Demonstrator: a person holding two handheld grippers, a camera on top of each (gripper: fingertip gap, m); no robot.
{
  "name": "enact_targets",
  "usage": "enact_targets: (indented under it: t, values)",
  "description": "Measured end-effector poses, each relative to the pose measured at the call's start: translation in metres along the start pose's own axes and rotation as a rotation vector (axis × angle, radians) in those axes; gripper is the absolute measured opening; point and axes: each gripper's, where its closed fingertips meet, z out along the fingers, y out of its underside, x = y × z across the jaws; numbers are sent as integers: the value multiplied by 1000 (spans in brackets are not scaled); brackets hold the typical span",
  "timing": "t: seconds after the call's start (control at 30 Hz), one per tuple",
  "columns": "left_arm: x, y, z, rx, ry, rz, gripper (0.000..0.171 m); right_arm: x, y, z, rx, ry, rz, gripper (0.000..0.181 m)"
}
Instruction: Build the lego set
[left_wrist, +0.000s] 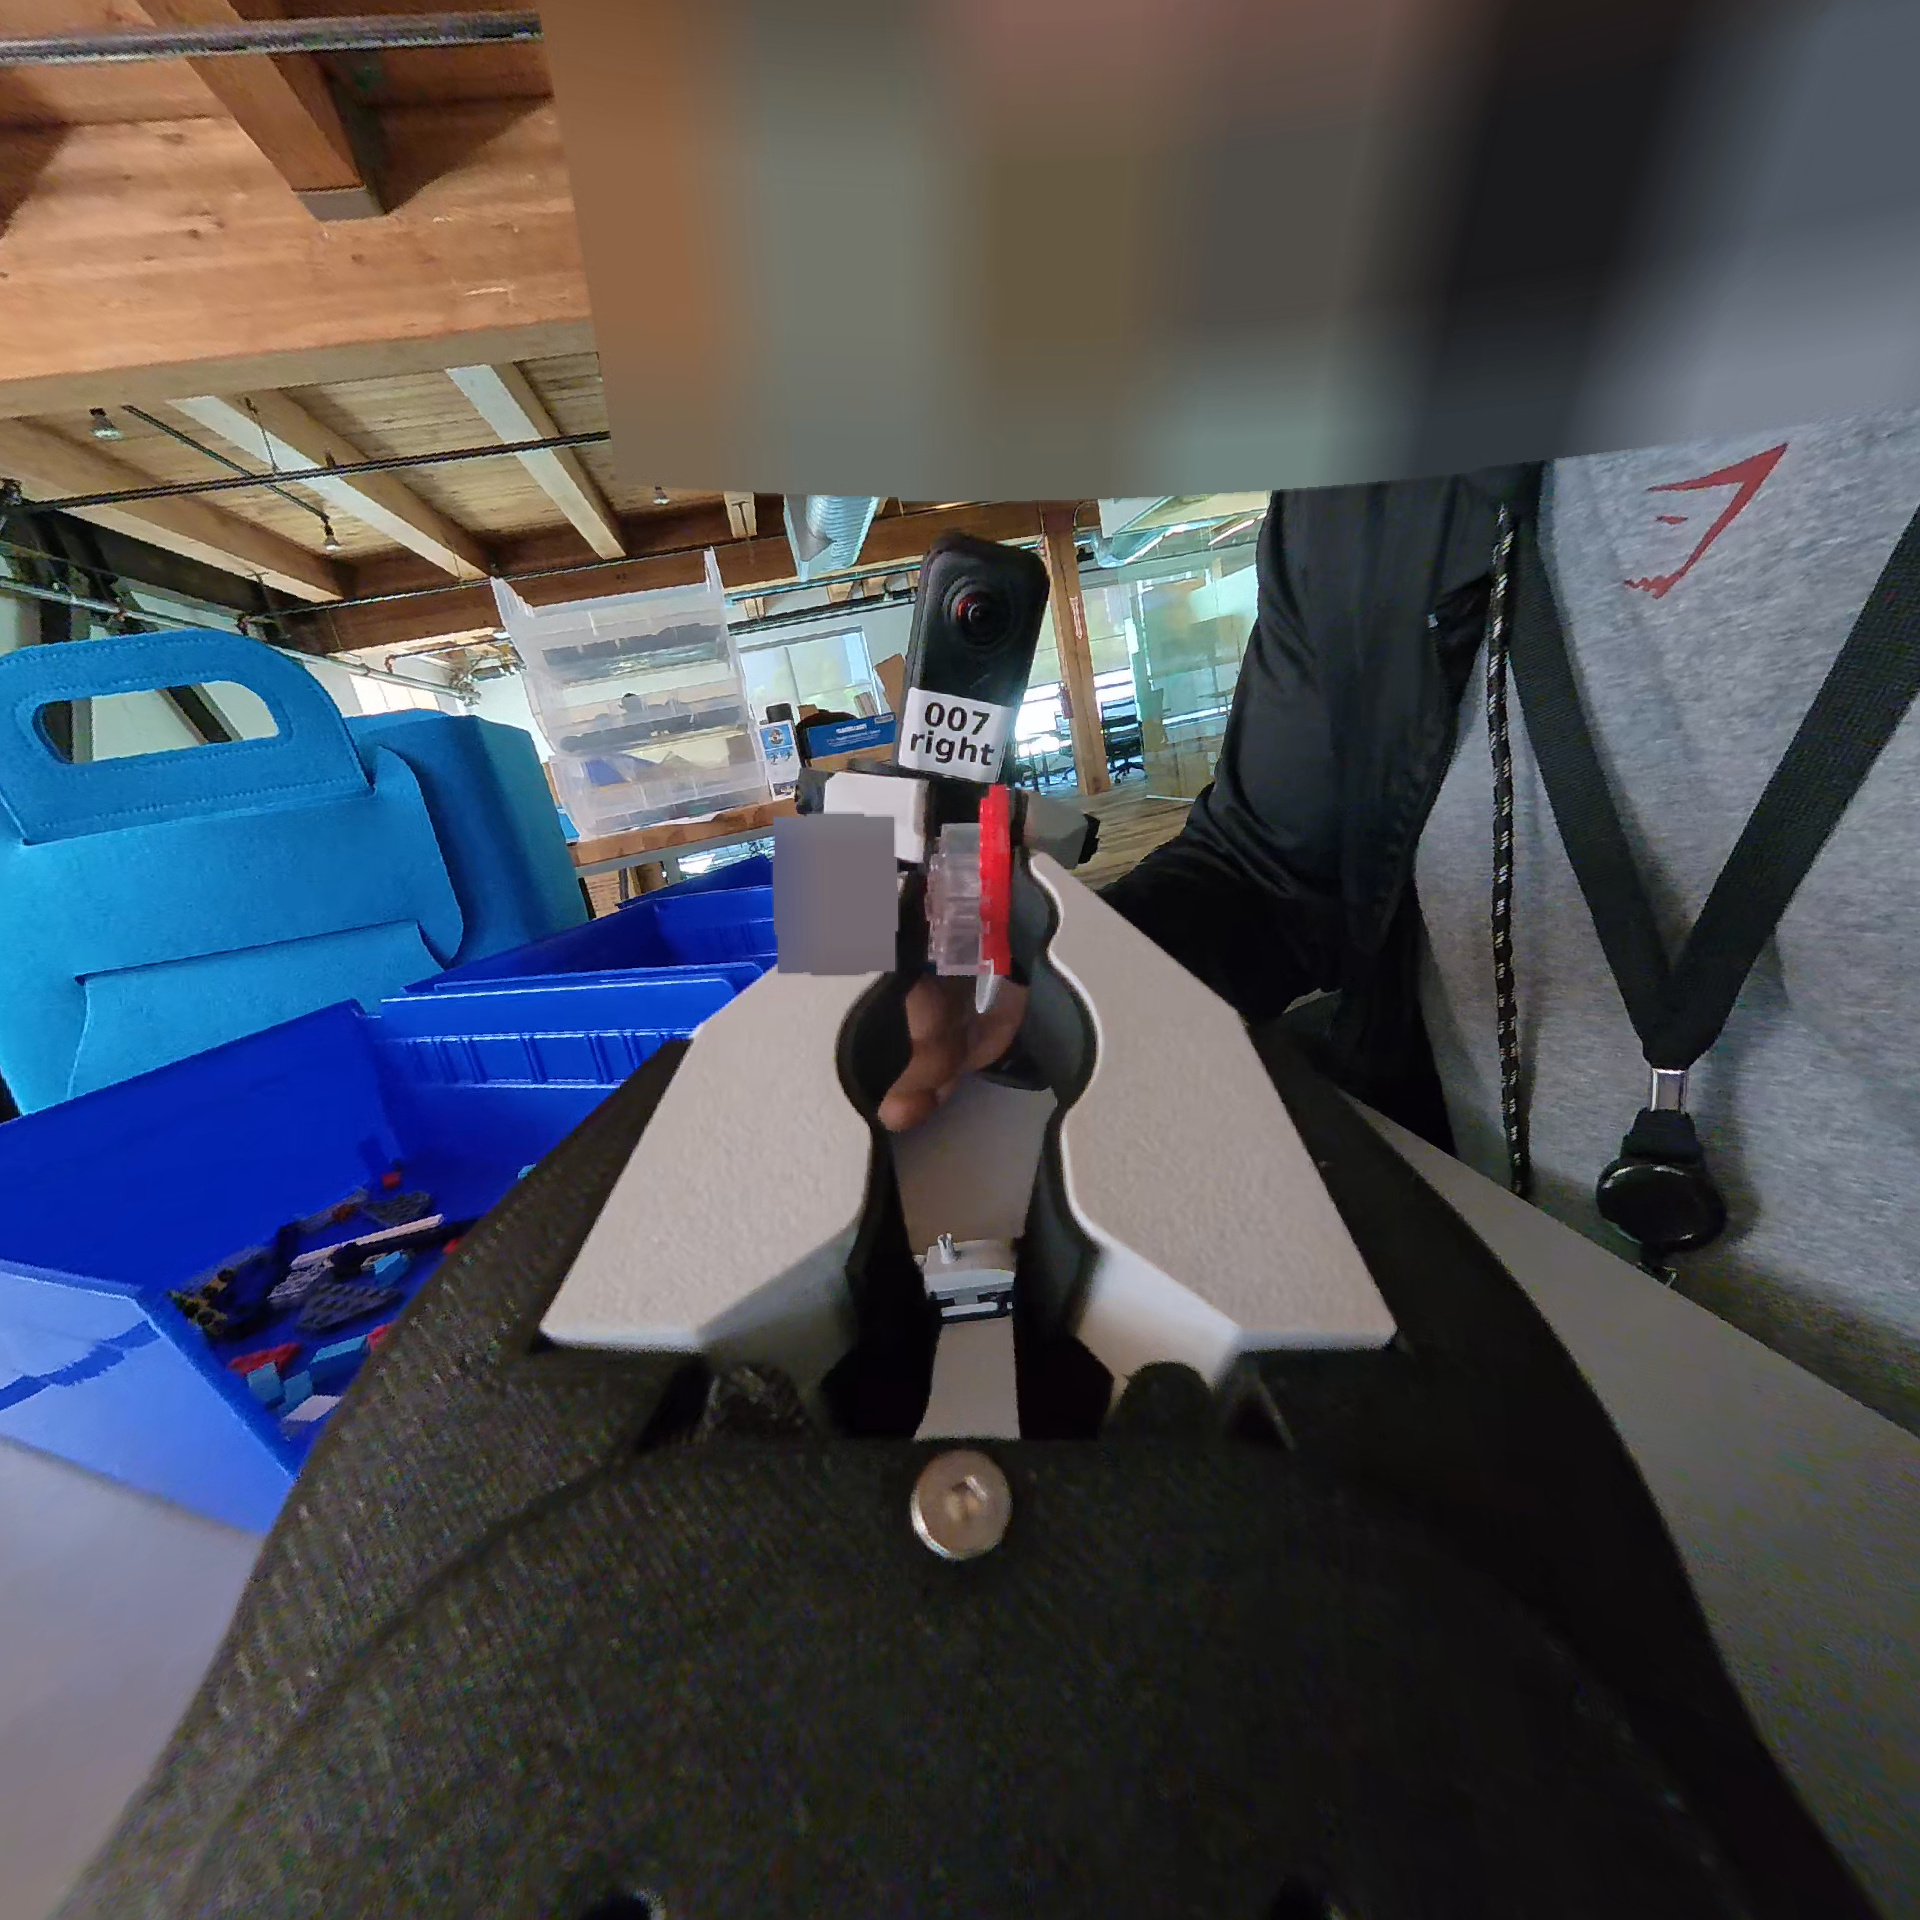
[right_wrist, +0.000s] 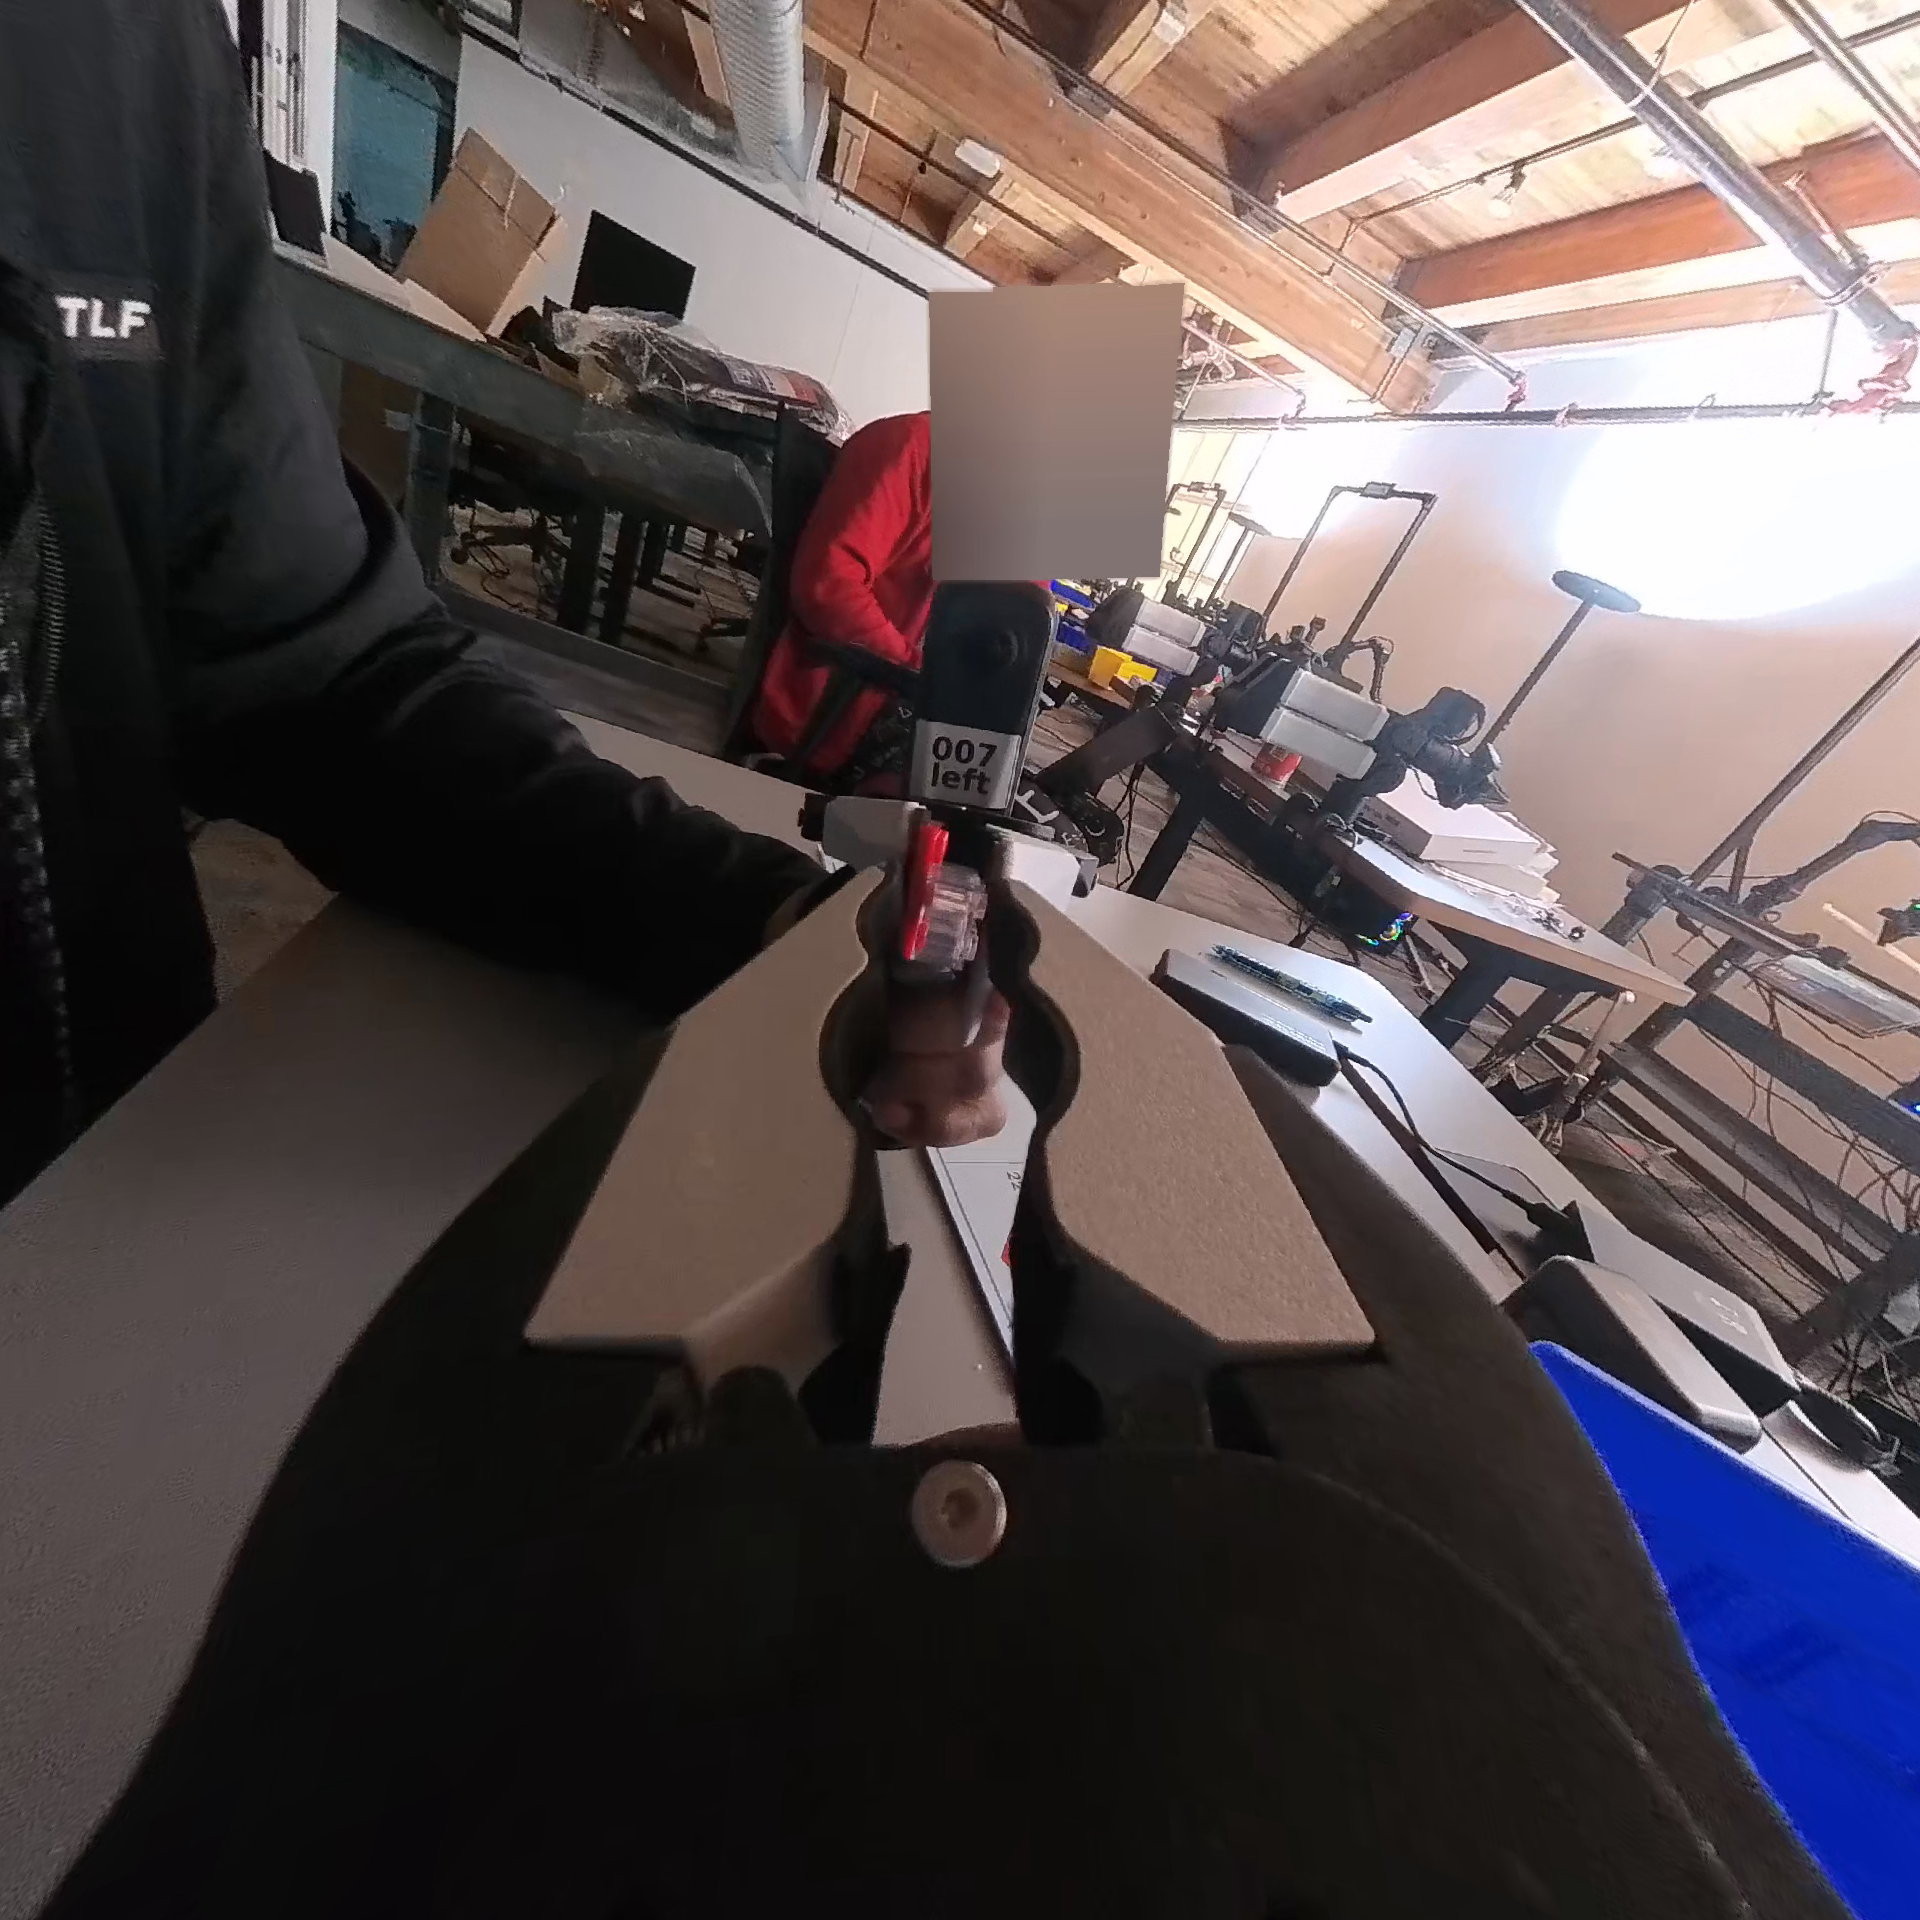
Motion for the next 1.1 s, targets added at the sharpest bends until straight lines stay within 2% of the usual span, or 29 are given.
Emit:
enact_targets:
  t: [0.43,0.57,0.7,0.93,1.1]
  values:
    - [-1,1,-1,-6,0,-11,16,1,2,1,-9,21,-34,17]
    - [-11,0,-1,0,-40,-107,17,11,3,-1,5,84,-40,17]
    - [-20,1,2,2,-101,-149,28,26,-4,-5,98,162,56,18]
    - [-32,-9,-1,101,-142,-280,19,35,1,-4,166,189,197,18]
    - [-28,-8,1,92,-113,-311,16,31,1,0,188,165,234,18]
